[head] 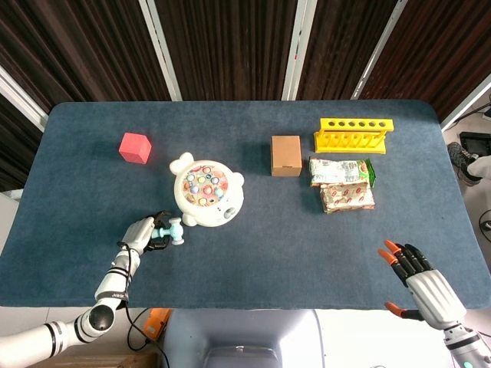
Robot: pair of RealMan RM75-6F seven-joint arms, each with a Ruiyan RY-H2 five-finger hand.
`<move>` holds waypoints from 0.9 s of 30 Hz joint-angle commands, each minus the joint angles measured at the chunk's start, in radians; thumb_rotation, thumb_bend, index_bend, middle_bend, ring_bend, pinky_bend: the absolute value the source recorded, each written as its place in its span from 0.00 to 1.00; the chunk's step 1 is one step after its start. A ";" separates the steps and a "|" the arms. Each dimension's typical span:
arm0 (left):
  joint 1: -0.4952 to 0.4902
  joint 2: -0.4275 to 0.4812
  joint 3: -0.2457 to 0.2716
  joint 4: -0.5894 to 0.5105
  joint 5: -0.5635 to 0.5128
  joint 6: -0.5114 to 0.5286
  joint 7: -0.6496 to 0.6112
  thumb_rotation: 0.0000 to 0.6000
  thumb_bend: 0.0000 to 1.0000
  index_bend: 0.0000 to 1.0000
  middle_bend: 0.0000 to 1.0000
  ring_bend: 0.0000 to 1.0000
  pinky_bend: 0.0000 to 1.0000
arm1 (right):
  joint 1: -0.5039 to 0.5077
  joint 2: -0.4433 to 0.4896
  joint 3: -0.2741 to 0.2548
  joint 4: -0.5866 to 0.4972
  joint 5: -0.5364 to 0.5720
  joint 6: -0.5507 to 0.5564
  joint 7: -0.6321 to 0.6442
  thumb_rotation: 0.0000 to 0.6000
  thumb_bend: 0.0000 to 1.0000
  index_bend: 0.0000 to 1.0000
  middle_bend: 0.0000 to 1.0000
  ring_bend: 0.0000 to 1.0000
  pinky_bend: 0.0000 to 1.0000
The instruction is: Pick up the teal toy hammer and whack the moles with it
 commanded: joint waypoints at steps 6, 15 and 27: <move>0.012 -0.035 0.103 0.030 0.103 0.113 0.027 0.89 0.52 0.19 0.20 0.13 0.17 | -0.002 0.003 0.001 -0.001 0.000 0.007 0.008 1.00 0.31 0.00 0.00 0.00 0.00; 0.046 -0.096 0.140 0.072 0.271 0.269 -0.001 1.00 0.54 0.23 0.24 0.17 0.17 | -0.002 0.004 -0.002 0.001 -0.004 0.009 0.012 1.00 0.31 0.00 0.00 0.00 0.00; 0.060 -0.117 0.130 0.119 0.320 0.296 -0.035 1.00 0.53 0.24 0.25 0.18 0.17 | -0.002 0.007 -0.005 0.001 -0.009 0.009 0.014 1.00 0.31 0.00 0.00 0.00 0.00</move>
